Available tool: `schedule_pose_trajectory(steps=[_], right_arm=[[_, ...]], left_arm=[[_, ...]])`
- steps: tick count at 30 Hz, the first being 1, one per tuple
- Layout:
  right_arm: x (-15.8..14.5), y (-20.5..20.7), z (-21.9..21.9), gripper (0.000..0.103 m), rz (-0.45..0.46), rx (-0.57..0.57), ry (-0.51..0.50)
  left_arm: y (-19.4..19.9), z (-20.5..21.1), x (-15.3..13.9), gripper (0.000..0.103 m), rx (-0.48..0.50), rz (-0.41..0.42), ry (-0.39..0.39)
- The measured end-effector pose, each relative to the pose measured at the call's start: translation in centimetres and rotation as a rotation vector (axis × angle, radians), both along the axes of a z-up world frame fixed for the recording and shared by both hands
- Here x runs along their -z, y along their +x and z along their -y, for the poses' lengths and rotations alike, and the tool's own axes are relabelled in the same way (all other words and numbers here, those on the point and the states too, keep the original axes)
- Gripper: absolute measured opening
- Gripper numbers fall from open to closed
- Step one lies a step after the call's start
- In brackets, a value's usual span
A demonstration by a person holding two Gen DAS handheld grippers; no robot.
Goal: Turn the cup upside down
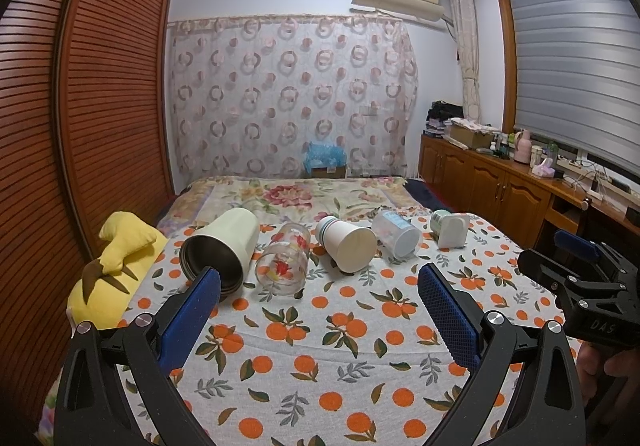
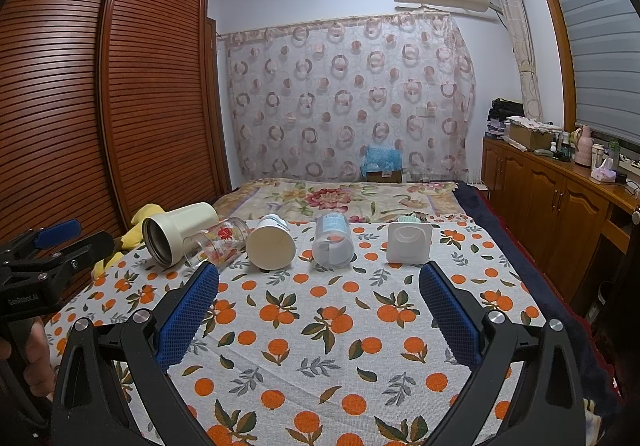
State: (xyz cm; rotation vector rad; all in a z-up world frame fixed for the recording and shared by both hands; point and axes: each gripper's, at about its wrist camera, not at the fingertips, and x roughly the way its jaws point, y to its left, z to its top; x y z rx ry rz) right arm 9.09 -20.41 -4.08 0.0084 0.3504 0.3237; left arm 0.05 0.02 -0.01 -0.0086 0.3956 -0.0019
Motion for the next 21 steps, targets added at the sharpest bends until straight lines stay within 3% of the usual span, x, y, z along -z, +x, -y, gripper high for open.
schedule_pose_trajectory(steps=[19,21], right_arm=[[0.2,0.1,0.0,0.101,-0.014,-0.009,-0.005],[0.3,0.3,-0.2,0.101,-0.023,-0.018,-0.008]], left_arm=[[0.2,-0.1,0.1,0.095,0.001,-0.010,-0.001],[0.5,-0.4,1.1,0.095,0.005,-0.023,-0.005]])
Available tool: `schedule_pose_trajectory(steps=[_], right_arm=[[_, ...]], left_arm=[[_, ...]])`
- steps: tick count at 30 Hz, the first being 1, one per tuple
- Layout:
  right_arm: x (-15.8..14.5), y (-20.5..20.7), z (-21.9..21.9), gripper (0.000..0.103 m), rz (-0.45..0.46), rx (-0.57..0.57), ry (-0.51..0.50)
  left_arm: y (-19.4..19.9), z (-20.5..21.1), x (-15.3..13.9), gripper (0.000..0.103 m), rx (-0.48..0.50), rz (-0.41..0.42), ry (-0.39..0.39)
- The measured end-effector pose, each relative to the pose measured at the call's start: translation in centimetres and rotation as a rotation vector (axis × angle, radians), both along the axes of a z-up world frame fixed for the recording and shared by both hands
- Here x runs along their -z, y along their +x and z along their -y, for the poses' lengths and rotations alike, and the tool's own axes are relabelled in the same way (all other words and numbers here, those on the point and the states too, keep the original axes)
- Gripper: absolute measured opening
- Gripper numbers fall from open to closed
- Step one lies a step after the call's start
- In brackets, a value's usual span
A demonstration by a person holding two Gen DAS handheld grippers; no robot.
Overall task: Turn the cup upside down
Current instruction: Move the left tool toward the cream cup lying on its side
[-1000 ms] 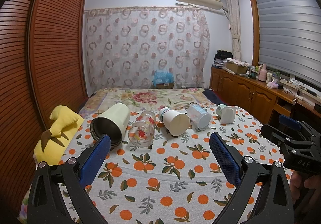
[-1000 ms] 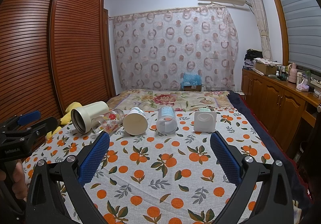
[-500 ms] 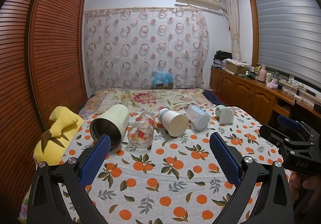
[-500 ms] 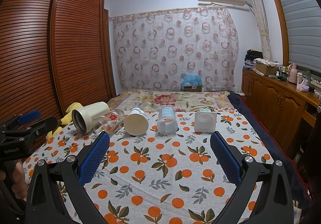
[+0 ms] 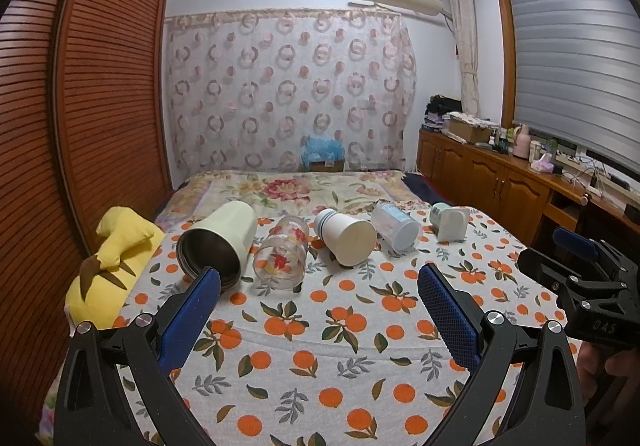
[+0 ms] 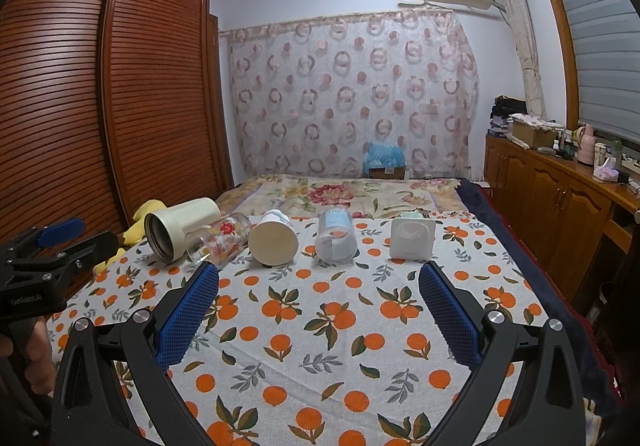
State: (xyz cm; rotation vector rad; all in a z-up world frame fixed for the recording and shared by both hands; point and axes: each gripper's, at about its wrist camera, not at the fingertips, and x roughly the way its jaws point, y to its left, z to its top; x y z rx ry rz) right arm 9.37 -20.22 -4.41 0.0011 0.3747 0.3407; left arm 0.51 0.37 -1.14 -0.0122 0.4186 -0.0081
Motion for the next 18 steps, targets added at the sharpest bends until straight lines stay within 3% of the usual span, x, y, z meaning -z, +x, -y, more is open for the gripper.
schedule_pose_trajectory(steps=[18], right_arm=[[1.6,5.2,-6.1,0.090,-0.098,-0.192,-0.046]], left_arm=[[5.6,-5.1,0.8,0.095,0.006,-0.136,0.035]])
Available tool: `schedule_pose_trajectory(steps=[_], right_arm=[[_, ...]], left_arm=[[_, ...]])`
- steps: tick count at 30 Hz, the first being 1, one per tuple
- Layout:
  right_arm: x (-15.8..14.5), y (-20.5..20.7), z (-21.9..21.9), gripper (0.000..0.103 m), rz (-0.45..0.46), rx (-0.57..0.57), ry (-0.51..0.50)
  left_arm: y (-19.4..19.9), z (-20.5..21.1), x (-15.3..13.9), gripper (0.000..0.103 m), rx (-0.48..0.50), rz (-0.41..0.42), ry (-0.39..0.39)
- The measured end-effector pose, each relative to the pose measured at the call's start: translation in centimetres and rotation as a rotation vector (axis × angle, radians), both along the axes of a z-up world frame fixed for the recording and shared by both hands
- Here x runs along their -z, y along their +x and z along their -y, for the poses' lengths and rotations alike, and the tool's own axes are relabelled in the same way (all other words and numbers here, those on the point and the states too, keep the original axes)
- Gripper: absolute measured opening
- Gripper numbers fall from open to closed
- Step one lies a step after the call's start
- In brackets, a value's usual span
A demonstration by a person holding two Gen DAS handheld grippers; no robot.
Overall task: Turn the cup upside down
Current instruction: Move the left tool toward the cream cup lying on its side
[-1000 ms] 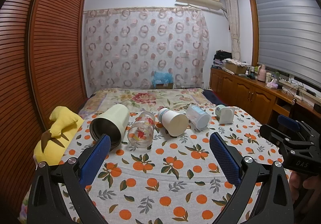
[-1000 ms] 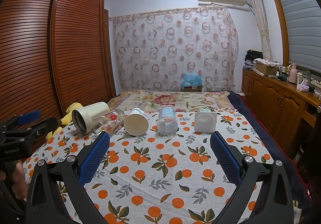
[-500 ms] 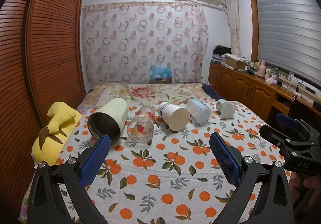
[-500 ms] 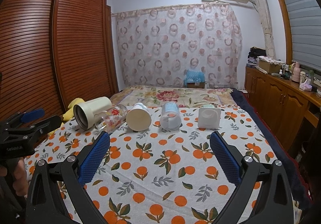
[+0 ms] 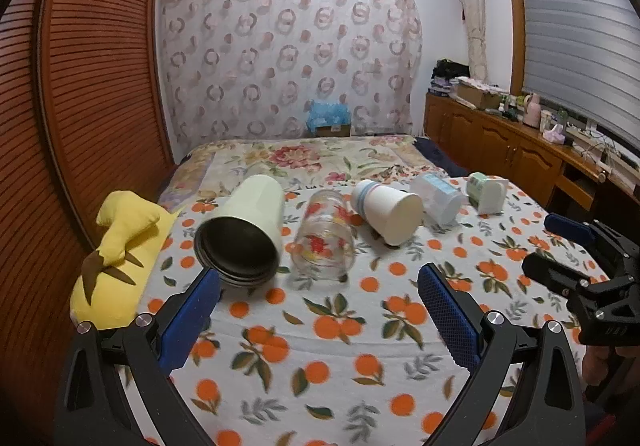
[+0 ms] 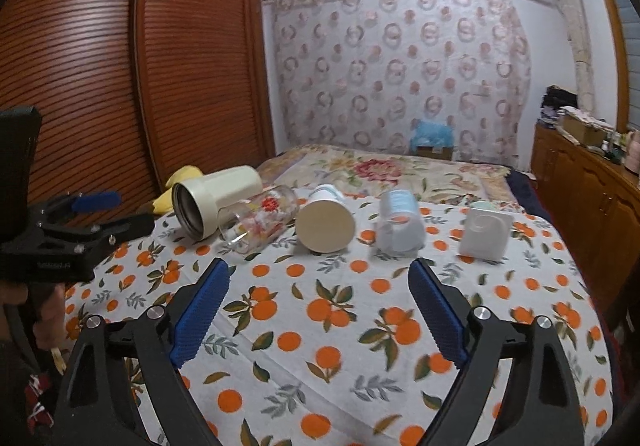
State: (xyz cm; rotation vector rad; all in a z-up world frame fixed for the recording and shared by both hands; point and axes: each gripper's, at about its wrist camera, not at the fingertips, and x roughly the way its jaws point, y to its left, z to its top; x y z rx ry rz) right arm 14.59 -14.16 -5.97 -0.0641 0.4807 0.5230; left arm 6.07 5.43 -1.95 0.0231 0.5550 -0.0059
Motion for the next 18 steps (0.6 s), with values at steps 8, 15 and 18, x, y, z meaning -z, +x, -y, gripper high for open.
schedule_pose_trajectory(steps=[8,15,18], right_arm=[[0.1,2.9,-2.6,0.088,-0.044,-0.057,-0.025],[0.7,5.1,-3.8,0.088,-0.096,-0.086,-0.044],[0.9,5.7,-4.3,0.088,-0.108,-0.100,-0.048]], left_arm=[[3.4,-2.1,-0.3,0.095,0.029,-0.060,0.049],[6.8,-3.2,-0.1,0.095,0.051,-0.147,0.079],[8.2,-3.8,0.0,0.089,0.059,-0.192,0.083]])
